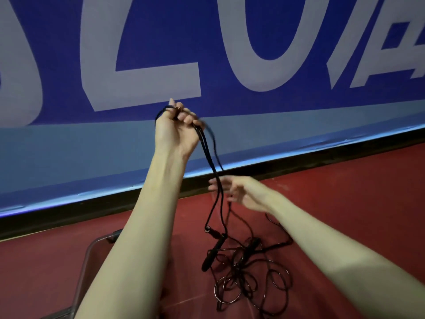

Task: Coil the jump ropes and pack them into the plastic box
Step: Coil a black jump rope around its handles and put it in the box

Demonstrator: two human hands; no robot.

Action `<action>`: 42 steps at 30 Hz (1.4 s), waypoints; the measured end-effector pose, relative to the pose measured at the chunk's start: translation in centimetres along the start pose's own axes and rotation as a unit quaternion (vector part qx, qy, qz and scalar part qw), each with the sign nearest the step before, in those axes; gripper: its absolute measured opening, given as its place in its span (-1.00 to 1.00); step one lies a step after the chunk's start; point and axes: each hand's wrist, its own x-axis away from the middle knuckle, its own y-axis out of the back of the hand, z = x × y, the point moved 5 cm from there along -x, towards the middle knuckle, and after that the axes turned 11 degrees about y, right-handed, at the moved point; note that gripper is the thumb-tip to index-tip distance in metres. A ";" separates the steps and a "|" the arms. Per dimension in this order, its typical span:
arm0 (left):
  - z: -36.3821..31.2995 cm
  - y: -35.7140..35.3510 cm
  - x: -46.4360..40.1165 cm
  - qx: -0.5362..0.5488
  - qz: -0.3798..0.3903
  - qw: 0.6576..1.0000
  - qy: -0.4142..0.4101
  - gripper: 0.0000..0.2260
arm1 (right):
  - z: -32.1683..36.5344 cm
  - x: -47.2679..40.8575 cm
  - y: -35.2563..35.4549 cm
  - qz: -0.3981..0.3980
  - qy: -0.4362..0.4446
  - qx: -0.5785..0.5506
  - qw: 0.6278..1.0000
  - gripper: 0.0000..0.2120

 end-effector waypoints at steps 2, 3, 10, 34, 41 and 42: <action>-0.9 -0.3 0.3 0.039 0.002 0.999 -0.013 -0.66 | -1.1 0.1 -2.5 0.110 -0.009 0.028 0.994 -0.46; -1.3 -0.2 0.6 0.057 0.001 0.998 -0.020 -0.65 | -1.5 0.2 -3.5 0.157 -0.013 0.046 0.986 -0.50; -5.1 1.7 1.7 0.127 -0.032 0.989 -0.072 -0.63 | -5.6 1.1 -3.5 0.238 -0.062 0.314 0.917 -0.81; -0.2 12.8 4.0 -0.733 -0.325 0.566 0.192 -0.87 | 11.6 3.1 -0.3 0.001 -0.031 0.292 0.956 -0.79; -1.1 9.6 1.7 -0.745 -0.317 0.588 0.000 -0.64 | 13.7 4.7 1.1 -0.019 -0.018 0.339 0.940 -0.80; -0.7 8.7 1.7 -0.723 -0.256 0.641 -0.024 -0.60 | 13.7 4.7 1.1 -0.011 -0.018 0.325 0.946 -0.79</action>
